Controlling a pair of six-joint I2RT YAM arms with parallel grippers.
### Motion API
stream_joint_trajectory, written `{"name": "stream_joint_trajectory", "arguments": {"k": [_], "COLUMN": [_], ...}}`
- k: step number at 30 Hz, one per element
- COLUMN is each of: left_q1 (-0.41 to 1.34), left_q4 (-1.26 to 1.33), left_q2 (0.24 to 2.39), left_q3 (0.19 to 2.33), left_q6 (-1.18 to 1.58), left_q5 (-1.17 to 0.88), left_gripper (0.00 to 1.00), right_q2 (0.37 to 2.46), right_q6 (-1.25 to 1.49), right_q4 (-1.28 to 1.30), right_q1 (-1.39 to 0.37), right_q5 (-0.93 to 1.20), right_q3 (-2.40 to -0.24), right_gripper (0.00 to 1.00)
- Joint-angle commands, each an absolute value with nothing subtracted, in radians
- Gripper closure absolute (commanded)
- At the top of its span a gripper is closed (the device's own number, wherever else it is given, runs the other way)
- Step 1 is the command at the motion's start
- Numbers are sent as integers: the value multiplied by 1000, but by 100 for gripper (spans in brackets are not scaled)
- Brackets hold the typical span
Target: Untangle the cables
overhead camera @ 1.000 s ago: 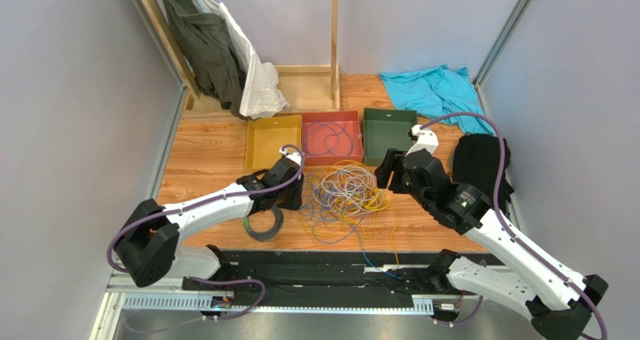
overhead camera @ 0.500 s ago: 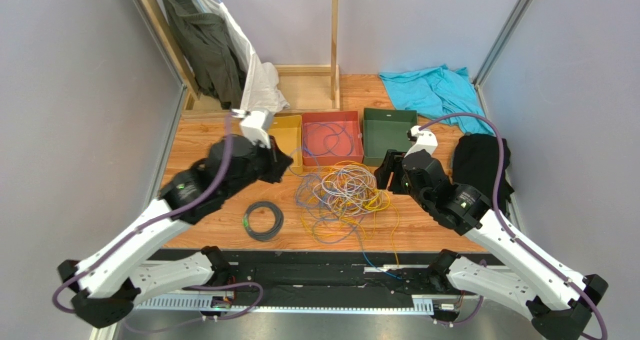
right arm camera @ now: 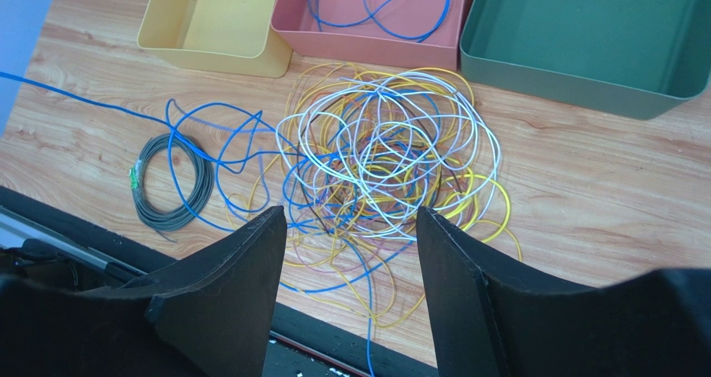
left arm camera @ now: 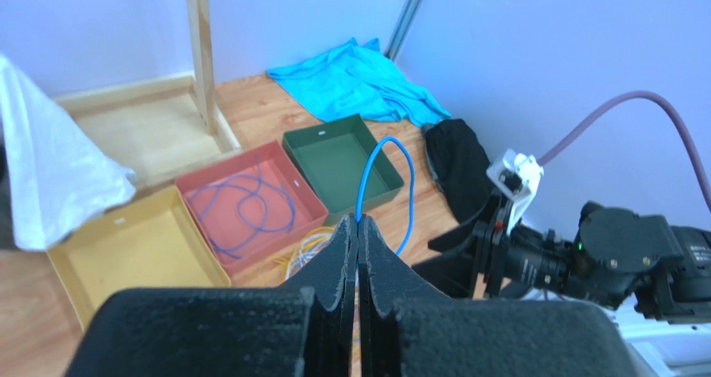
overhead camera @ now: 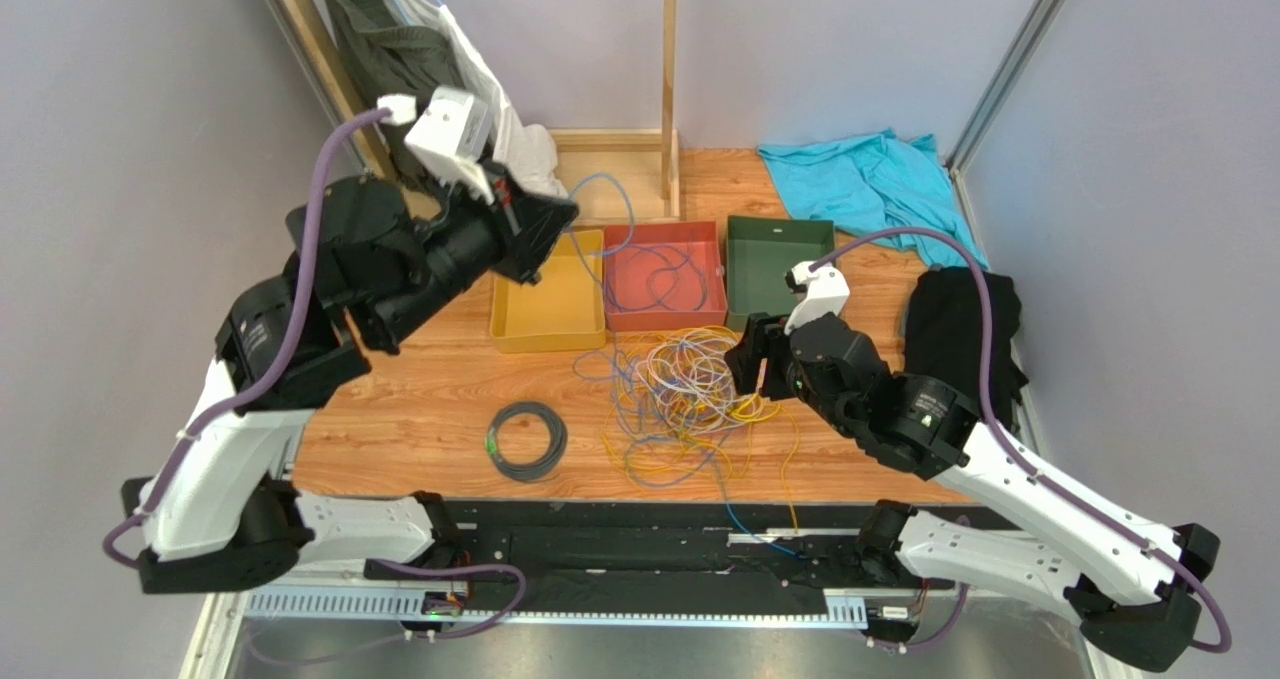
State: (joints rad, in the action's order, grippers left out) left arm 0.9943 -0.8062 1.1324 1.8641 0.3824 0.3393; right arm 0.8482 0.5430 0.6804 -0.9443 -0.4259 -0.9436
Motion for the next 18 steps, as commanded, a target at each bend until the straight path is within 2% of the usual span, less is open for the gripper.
{"name": "stream_joint_trajectory", "arguments": {"k": [1, 4, 14, 18], "left_q1": [1006, 1009, 1017, 1017], "left_q4": [-865, -899, -796, -798], "left_q2": [1261, 1379, 1422, 1419], "left_q3": [2144, 2444, 2487, 2448], "left_q6": [243, 187, 182, 206], "left_q5": [357, 365, 318, 298], "left_gripper": [100, 100, 100, 100], "right_q2": [830, 827, 833, 946], "right_q6": [515, 494, 420, 347], "right_q4": [626, 612, 451, 358], "right_q1": [-982, -1002, -1075, -1101], "right_q5": [-472, -474, -420, -384], "right_q3": [-974, -977, -982, -1073], "right_gripper": [37, 37, 36, 35]}}
